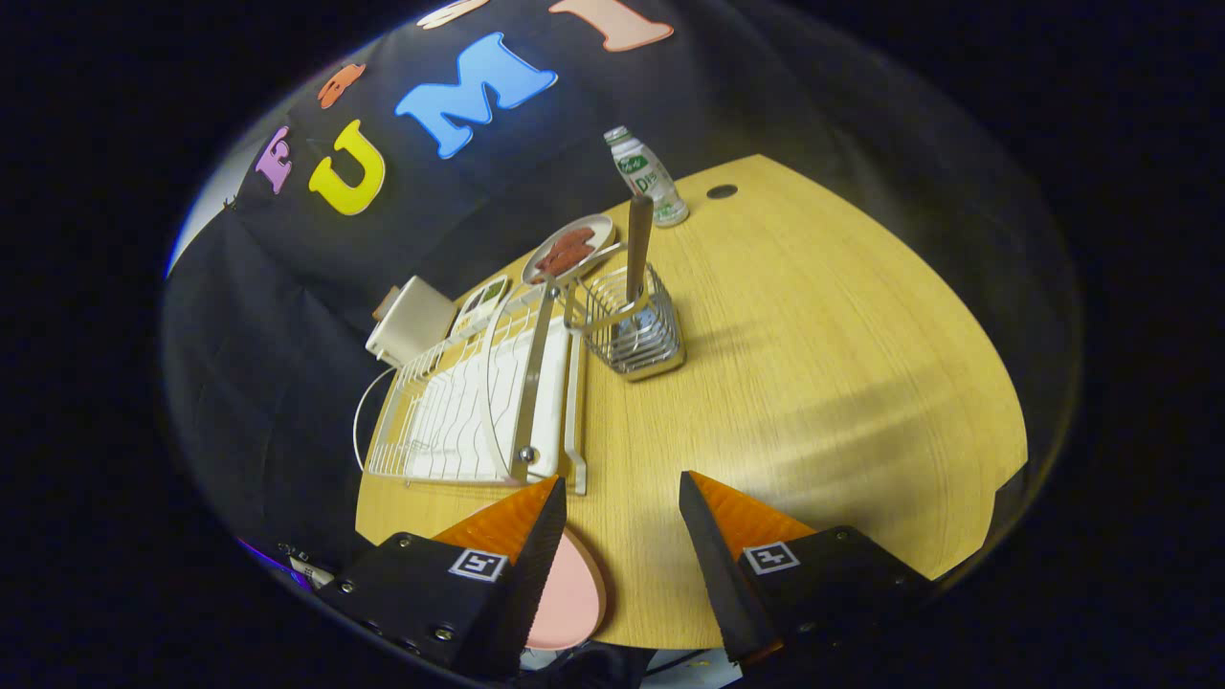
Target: Take the plate from the dish rack, then take the spoon from the basket and place it into the plate.
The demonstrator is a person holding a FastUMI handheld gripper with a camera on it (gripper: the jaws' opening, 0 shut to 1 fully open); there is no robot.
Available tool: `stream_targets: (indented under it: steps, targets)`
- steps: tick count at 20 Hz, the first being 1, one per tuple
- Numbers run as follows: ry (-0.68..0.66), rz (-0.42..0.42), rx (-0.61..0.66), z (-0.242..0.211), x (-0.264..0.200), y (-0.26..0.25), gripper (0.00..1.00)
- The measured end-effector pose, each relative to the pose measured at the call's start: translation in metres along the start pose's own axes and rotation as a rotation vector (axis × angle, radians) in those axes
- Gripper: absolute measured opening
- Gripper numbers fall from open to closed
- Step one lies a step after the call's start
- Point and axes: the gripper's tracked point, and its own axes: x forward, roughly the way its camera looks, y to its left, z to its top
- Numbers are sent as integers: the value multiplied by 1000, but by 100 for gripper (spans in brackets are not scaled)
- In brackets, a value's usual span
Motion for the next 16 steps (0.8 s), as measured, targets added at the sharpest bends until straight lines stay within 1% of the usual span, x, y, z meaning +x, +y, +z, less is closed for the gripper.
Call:
stream_targets:
  steps: [3,6,10,16]
  targets:
    - [-144,-22,28,44,-1,2,75]
    - [-241,-29,69,79,5,5,75]
    - [-279,-24,156,102,28,3,75]
    - [-300,-48,216,120,61,-10,75]
